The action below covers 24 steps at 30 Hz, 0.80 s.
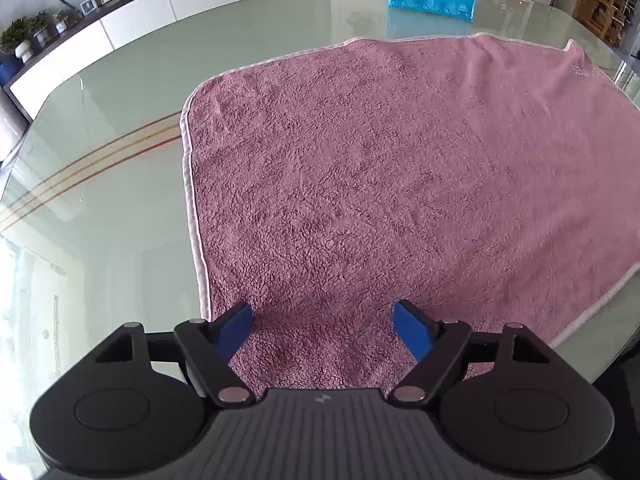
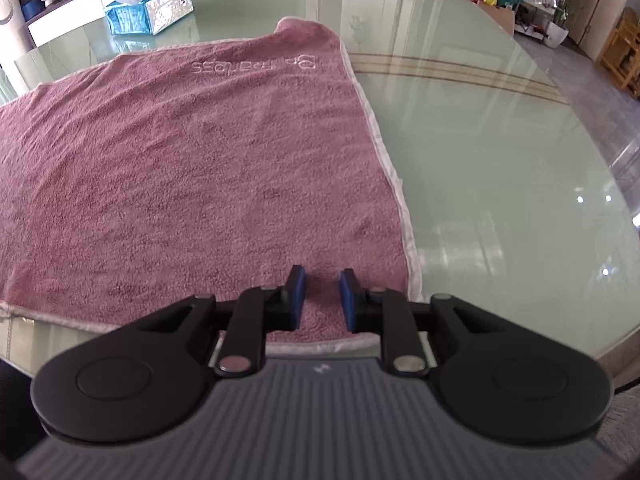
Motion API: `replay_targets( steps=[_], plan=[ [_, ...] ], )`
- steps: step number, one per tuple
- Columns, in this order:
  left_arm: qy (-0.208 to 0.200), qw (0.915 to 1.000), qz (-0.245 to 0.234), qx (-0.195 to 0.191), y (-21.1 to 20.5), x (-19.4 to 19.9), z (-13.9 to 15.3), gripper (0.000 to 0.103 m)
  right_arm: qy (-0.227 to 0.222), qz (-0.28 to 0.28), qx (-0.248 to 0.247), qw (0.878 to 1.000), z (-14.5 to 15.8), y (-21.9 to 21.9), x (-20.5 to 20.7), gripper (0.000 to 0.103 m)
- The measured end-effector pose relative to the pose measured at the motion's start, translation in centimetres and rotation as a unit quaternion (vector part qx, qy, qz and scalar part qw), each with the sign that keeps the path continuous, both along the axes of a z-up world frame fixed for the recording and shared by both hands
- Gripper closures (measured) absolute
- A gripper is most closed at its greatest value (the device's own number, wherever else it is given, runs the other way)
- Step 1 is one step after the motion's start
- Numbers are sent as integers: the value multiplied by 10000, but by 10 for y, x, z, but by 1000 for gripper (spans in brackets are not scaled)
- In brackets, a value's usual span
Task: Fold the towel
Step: 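Lay the corner down flat and open the right gripper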
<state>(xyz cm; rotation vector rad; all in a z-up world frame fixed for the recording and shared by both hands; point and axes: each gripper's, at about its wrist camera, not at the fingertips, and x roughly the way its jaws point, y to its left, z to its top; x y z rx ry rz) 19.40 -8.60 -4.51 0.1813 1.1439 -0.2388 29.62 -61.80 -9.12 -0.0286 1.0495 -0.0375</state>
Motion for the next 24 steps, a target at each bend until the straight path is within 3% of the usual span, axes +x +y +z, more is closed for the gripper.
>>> replay_targets(
  steps=[6,14,18,21,24],
  plan=[
    [79,9999,-99,100,10,1,-4,21,193,33,-109,9997,2,0,-6,84],
    [208,9994,-253,108,62,54,-24,21,332,40,-164,9993,2,1,-2,83],
    [111,9989,-389,236,86,90,-26,28,483,162,-340,9981,4,5,6,81],
    [-247,9985,-408,266,99,120,-20,26,176,180,-148,9996,15,2,14,81],
    [-498,9985,-238,64,125,174,-17,24,-253,111,209,9994,27,-5,27,81]
  ],
)
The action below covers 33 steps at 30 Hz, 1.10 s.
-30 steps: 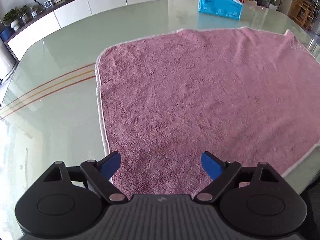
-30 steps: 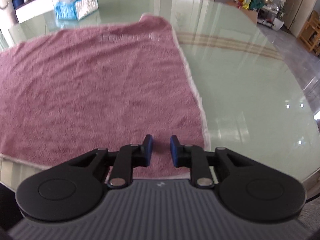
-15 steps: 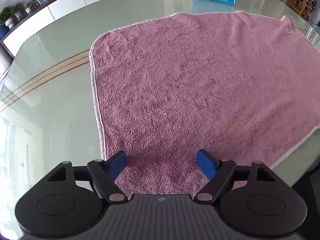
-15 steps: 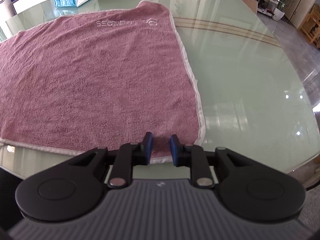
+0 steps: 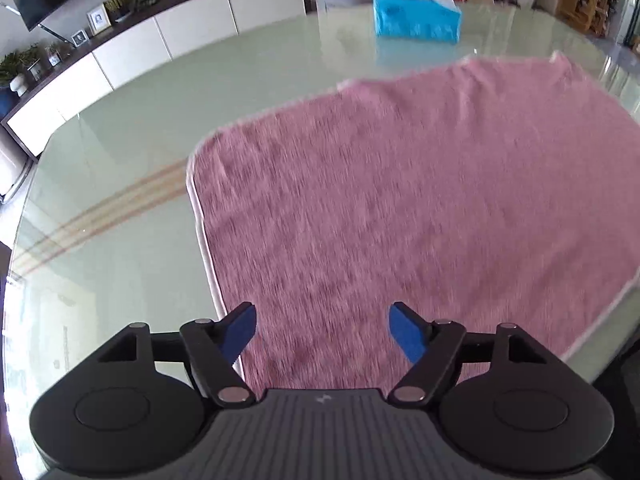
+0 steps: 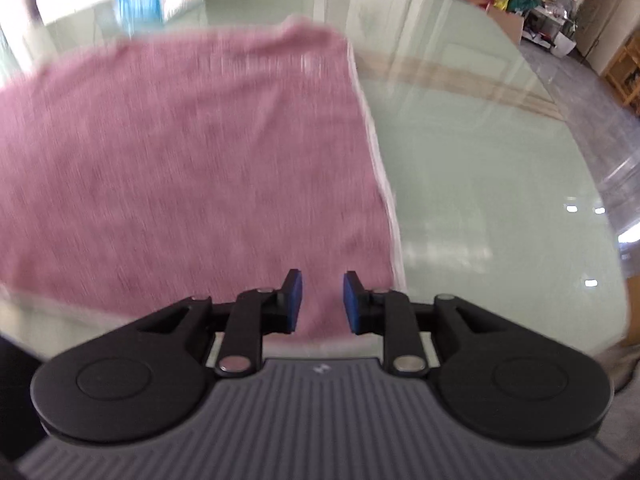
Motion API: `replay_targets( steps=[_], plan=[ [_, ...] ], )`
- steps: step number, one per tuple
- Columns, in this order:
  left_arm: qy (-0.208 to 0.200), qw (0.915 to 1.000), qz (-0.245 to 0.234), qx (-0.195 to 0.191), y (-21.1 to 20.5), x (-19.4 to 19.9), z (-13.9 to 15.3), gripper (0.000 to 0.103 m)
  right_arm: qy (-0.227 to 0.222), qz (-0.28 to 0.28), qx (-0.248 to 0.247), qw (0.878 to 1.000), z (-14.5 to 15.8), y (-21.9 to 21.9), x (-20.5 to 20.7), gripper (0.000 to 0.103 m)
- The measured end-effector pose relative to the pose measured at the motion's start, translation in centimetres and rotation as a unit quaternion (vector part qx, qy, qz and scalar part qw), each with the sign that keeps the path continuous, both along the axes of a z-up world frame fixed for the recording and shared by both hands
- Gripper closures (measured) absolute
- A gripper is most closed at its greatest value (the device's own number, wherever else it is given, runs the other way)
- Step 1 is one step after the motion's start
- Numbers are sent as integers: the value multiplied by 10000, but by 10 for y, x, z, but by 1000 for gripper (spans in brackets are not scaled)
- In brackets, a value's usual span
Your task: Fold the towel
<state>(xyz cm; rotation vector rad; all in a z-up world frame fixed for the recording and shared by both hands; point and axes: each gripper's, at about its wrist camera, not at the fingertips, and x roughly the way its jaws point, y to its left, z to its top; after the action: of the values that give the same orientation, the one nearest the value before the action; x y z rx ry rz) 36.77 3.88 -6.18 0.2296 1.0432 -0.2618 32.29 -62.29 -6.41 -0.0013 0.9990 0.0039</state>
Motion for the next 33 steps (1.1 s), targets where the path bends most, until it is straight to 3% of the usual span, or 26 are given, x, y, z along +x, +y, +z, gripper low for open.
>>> replay_targets(
  steps=[8,12,16,20,23,26,28,33],
  plan=[
    [-179,9960,783,-386,48,151,-35,24,-602,103,128,9980,6,2,62,81],
    [-144,9935,1038,-443,25,238,-41,24,-805,185,113,9965,4,7,97,81],
    [-173,9914,1175,-541,35,302,-50,24,-906,175,167,9956,0,8,133,81],
    [-179,9909,1245,-476,56,354,-59,24,-940,90,89,9955,-10,9,168,81],
    [-115,9914,1269,-307,48,392,-68,24,-948,47,121,9954,-16,11,185,81],
    [-134,9922,1236,-57,55,416,-77,19,-894,46,130,9959,-24,12,199,81],
    [-122,9924,1224,-37,51,402,-77,18,-808,5,79,9967,-31,12,207,81],
    [-195,9919,1244,154,68,441,-87,10,-755,-92,-64,9971,-37,13,216,81]
  ],
)
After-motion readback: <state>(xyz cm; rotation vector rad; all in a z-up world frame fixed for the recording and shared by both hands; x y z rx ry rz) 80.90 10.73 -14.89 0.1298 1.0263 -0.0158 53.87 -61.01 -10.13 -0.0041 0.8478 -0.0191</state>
